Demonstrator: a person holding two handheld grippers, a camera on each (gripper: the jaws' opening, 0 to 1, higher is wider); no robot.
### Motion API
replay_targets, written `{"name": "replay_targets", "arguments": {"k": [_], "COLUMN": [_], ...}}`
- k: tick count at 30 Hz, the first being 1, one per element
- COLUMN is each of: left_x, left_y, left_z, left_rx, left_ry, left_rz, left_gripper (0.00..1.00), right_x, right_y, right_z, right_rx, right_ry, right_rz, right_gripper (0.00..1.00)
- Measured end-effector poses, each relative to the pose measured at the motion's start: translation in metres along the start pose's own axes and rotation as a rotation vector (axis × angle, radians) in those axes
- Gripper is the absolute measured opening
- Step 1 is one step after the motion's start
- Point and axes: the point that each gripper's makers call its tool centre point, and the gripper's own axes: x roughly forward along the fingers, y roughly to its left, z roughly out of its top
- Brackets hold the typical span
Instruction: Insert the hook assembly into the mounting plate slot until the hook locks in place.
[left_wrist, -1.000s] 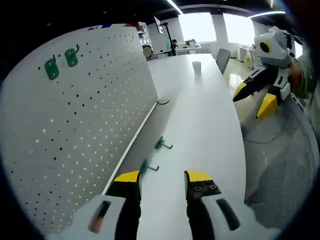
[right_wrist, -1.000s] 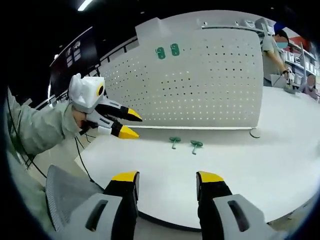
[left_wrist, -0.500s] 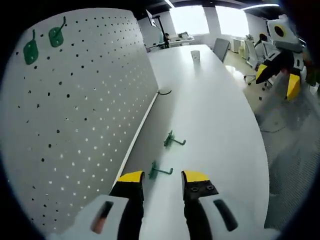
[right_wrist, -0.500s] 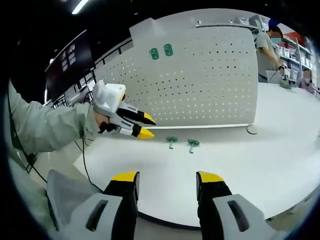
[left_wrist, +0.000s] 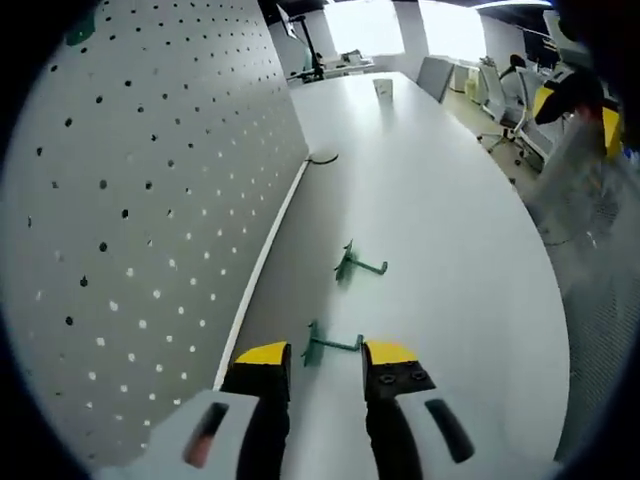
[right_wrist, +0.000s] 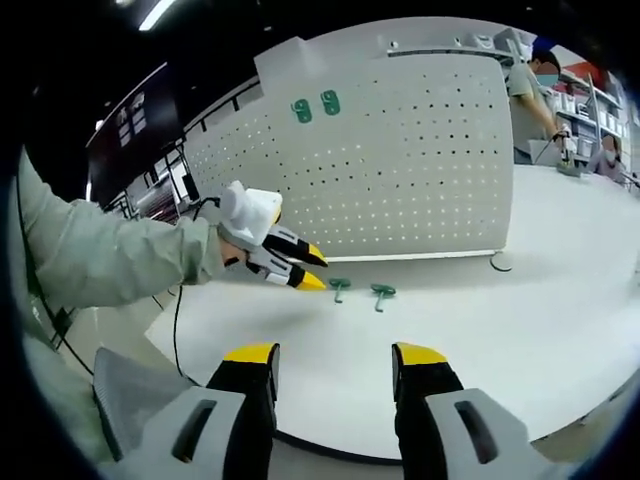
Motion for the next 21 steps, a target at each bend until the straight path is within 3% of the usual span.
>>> {"name": "replay_targets", "arguments": {"k": [9, 12, 21], "left_x": [0.018, 0.024, 0.032], "left_y": [0.007, 0.010, 0.014], "left_z": [-0.011, -0.016, -0.021], "left_rx": [0.005, -0.034, -0.051], "left_ry": [0.021, 0.021, 0.024], "left_rz": [-0.016, -0.025, -0.031], "left_gripper": [0.28, 0.27, 0.24], "right_x": [0.002, 0.001, -0.001], "right_y": [-0.001, -0.002, -0.007], "right_z": [0.000, -0.001, -0.002], "right_rx": [0.012, 0.016, 0.029], "right_ry": [0.001, 0.004, 0.005], "right_rz": [-0.013, -0.020, -0.041], "right_gripper": [0.43, 0.43, 0.43]}}
